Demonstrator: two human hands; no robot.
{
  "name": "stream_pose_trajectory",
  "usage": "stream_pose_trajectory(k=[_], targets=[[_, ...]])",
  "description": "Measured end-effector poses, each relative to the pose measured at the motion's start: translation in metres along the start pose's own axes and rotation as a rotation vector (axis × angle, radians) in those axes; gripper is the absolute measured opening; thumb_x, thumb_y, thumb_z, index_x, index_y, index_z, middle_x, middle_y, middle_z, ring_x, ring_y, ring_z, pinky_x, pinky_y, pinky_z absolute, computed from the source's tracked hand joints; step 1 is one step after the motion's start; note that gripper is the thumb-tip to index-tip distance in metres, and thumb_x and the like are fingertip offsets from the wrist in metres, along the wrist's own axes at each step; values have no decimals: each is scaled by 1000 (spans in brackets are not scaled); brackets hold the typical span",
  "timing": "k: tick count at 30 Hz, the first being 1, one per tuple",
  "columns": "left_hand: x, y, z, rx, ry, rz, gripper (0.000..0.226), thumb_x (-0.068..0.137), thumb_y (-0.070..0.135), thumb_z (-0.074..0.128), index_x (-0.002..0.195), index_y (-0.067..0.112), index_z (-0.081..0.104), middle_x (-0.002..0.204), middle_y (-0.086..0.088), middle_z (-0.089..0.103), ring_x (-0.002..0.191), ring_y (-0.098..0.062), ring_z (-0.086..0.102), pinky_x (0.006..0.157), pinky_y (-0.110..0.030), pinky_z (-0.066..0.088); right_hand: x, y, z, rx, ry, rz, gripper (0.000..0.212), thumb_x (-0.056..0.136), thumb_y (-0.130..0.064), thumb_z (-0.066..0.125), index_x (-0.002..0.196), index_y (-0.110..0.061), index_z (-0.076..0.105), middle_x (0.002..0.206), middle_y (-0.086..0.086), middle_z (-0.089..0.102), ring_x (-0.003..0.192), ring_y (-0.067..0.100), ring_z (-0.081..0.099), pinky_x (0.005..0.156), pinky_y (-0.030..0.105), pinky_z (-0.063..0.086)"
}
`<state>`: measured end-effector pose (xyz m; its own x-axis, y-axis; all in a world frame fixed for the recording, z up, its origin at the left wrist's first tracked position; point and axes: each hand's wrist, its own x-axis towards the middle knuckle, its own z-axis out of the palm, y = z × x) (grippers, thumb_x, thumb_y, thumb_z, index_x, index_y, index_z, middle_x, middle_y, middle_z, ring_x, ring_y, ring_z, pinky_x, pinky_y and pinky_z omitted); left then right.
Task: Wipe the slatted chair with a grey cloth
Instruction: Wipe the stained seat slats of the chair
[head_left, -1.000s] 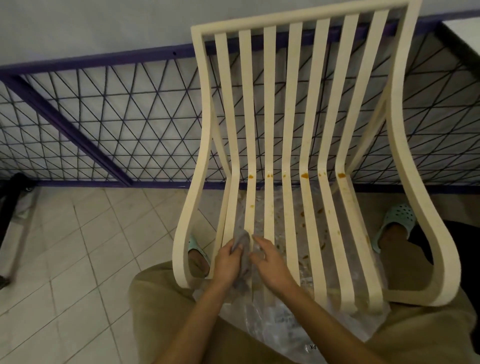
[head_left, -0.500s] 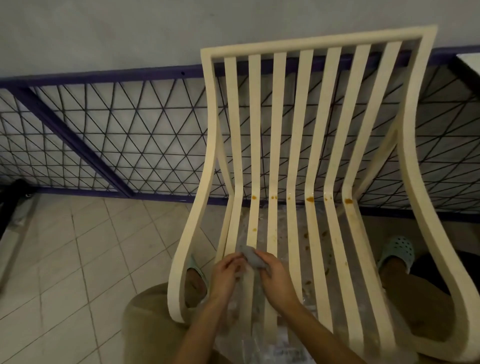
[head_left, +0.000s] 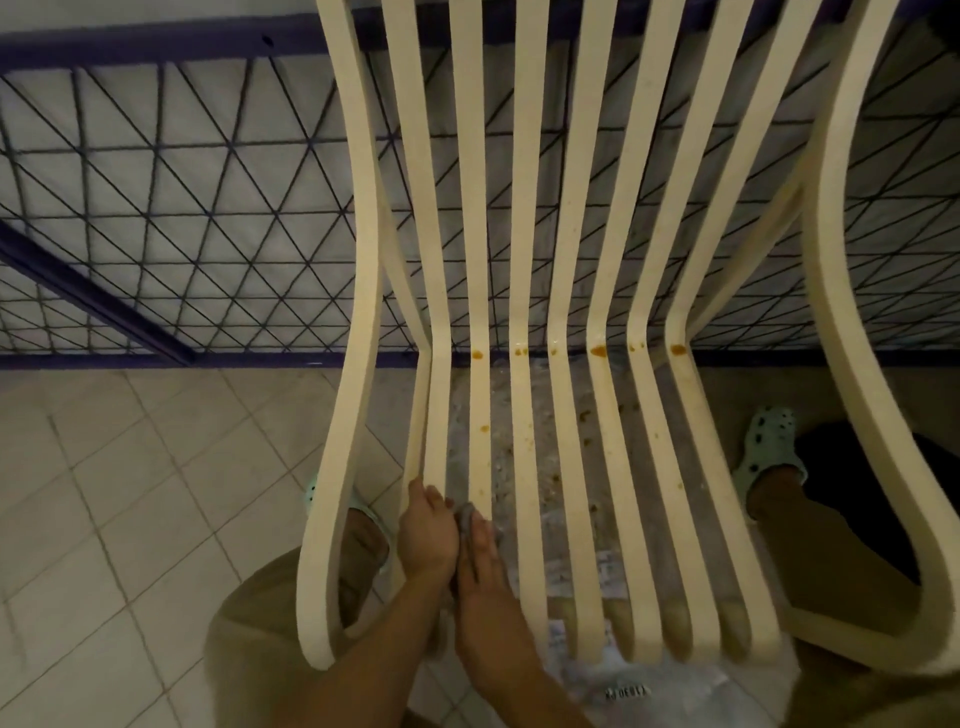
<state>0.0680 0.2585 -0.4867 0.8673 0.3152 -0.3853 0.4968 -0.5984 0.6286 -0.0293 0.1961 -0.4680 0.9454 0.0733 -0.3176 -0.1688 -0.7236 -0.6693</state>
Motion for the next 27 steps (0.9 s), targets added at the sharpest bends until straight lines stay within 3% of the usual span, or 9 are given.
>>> stream_pose_trajectory(k=[4,7,9,12,16,20,24,25,27], targets=[[12,0,1,117,-26,17,32,105,35,29,101,16,55,88,-8,59,87,-29,59,80,-37,46,27,11,3,-22,21,66,78,99,1,34,150,-18,-22,151,0,-42,144,18,-29,122,31,12],[15,-1,1,140,-19,18,35,105,37,26,92,18,53,77,0,52,86,-26,59,76,-31,41,43,18,5,-22,47,42,85,96,3,37,145,-19,-30,148,-3,-46,143,19,-33,119,26,6],[15,0,3,155,-22,23,38,106,37,24,99,15,55,75,2,51,86,-26,60,72,-29,36,47,24,9,46,59,8,88,96,2,38,142,-24,-33,148,-9,-45,144,15,-32,119,23,1],[18,-1,5,148,-18,12,42,106,35,24,111,9,57,91,-10,61,93,-29,60,75,-30,37,39,26,18,106,116,-19,89,99,1,37,144,-35,-31,154,-15,-37,148,13,-23,121,27,13],[19,-1,0,141,-9,35,42,106,35,24,101,9,56,81,-5,55,86,-26,59,71,-28,34,18,17,29,197,134,2,91,99,-5,32,138,-57,-32,152,-25,-35,150,12,-15,123,35,17],[27,1,5,151,-2,21,44,106,36,24,98,8,57,80,-8,53,81,-28,57,70,-30,35,21,16,15,238,156,-18,93,100,2,33,138,-62,-23,157,-19,-26,149,6,-10,113,8,12],[30,-3,11,190,3,40,47,106,36,23,102,6,58,93,-20,63,92,-36,61,71,-33,35,44,20,13,228,160,5,73,103,-2,33,151,-38,-8,160,-12,-23,149,10,-16,123,32,10],[30,-3,11,204,3,53,47,106,37,22,102,6,57,95,-21,64,92,-36,61,72,-33,37,50,20,11,200,165,14,74,102,1,35,152,-32,-10,161,-8,-22,150,13,-17,123,32,11],[29,-6,11,239,3,89,48,106,37,20,103,7,56,97,-20,65,94,-36,61,75,-36,41,58,22,9,106,187,-17,77,97,8,40,152,-20,-6,162,1,-20,150,21,-18,120,17,9]])
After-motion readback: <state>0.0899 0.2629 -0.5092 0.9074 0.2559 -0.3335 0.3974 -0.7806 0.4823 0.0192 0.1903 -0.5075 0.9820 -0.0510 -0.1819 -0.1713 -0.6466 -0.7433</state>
